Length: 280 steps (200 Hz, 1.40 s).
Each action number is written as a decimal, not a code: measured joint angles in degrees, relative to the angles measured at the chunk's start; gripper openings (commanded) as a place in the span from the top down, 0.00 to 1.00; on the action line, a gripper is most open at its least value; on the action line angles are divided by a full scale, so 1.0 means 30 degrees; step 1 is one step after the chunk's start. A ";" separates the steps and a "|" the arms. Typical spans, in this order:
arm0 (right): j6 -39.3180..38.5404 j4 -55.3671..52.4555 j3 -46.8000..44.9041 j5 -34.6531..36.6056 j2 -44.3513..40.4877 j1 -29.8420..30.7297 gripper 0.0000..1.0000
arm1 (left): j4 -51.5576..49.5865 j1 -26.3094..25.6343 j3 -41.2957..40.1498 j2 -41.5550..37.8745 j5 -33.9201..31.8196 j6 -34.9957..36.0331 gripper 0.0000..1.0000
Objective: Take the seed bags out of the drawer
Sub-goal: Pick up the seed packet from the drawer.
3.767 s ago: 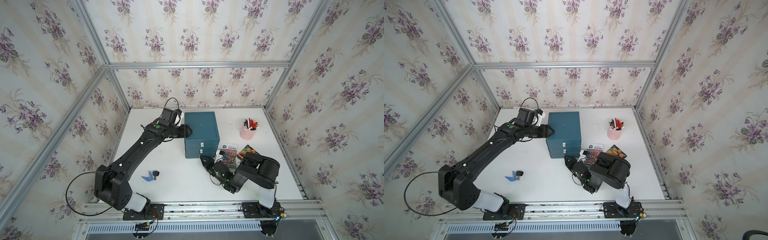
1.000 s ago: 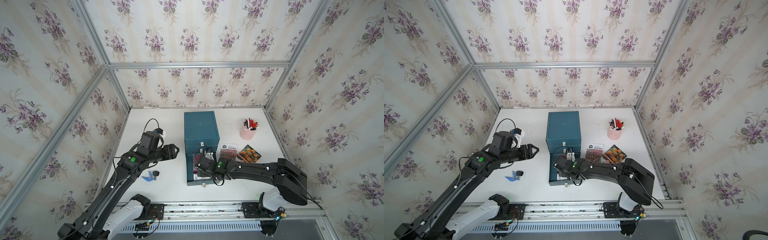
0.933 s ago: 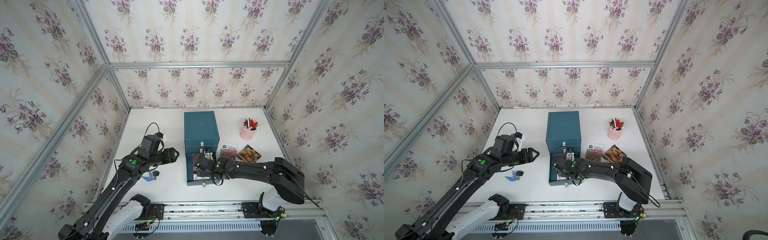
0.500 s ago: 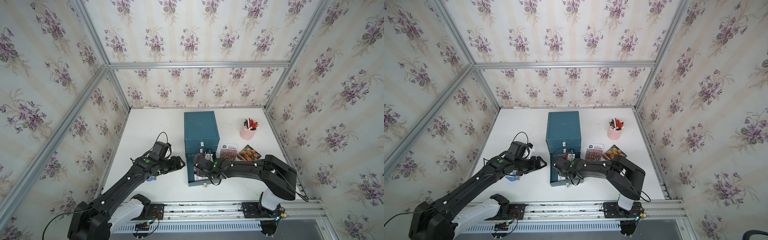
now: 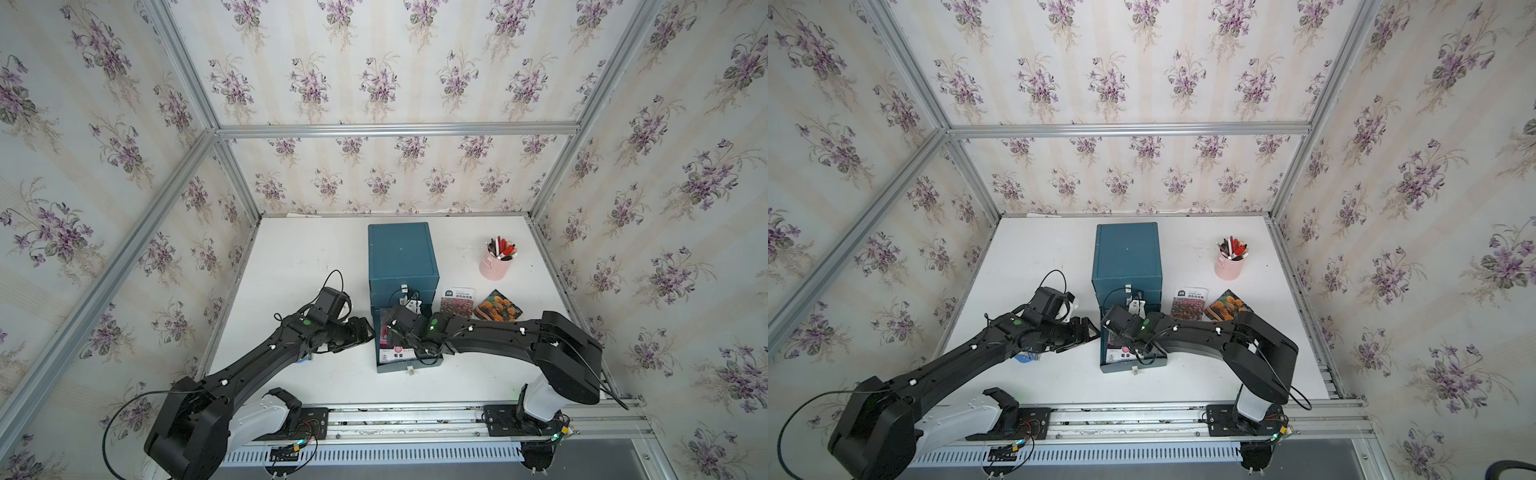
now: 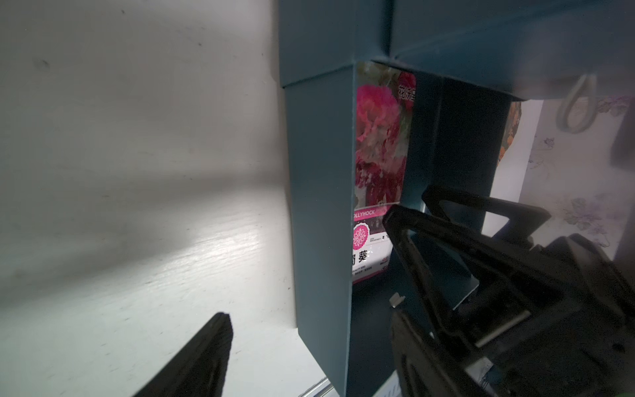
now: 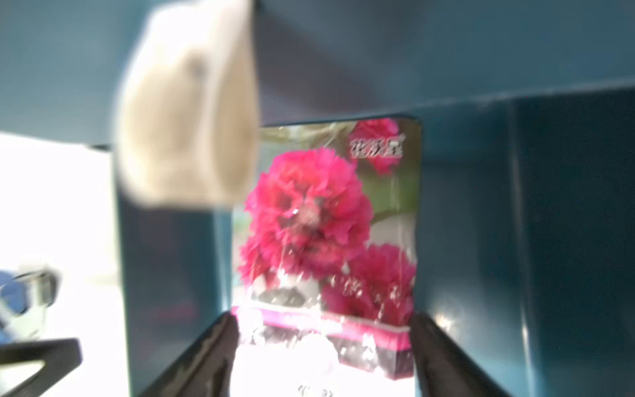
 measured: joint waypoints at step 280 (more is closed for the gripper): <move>0.0321 -0.0328 -0.0554 -0.1829 -0.5974 0.1020 1.00 | 0.0000 -0.0109 -0.0189 0.0168 -0.0517 0.0160 0.24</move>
